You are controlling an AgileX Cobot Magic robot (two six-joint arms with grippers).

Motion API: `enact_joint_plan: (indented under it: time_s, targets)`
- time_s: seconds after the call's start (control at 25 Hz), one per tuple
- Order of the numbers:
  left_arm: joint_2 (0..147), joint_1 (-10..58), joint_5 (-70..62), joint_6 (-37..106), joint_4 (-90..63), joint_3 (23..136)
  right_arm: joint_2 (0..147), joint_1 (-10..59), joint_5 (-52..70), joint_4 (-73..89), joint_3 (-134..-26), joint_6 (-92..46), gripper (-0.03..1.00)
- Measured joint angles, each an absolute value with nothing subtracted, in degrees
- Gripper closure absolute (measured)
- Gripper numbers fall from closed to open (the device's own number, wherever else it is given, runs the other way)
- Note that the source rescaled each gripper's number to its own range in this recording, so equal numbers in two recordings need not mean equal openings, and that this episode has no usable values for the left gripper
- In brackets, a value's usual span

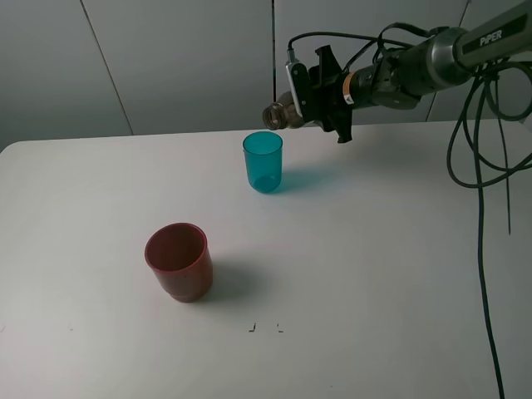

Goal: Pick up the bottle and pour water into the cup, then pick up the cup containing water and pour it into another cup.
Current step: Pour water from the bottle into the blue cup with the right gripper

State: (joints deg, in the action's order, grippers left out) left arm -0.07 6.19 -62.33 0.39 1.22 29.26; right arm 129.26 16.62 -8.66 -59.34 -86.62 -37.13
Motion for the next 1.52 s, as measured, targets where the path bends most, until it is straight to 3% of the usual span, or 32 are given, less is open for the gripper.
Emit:
enact_joint_plan:
  time_s: [1.52]
  targets:
    - [-0.1, 6.2, -62.3, 0.0, 1.2, 29.3, 129.3, 19.2, -6.4, -59.3, -89.2, -42.6, 0.97]
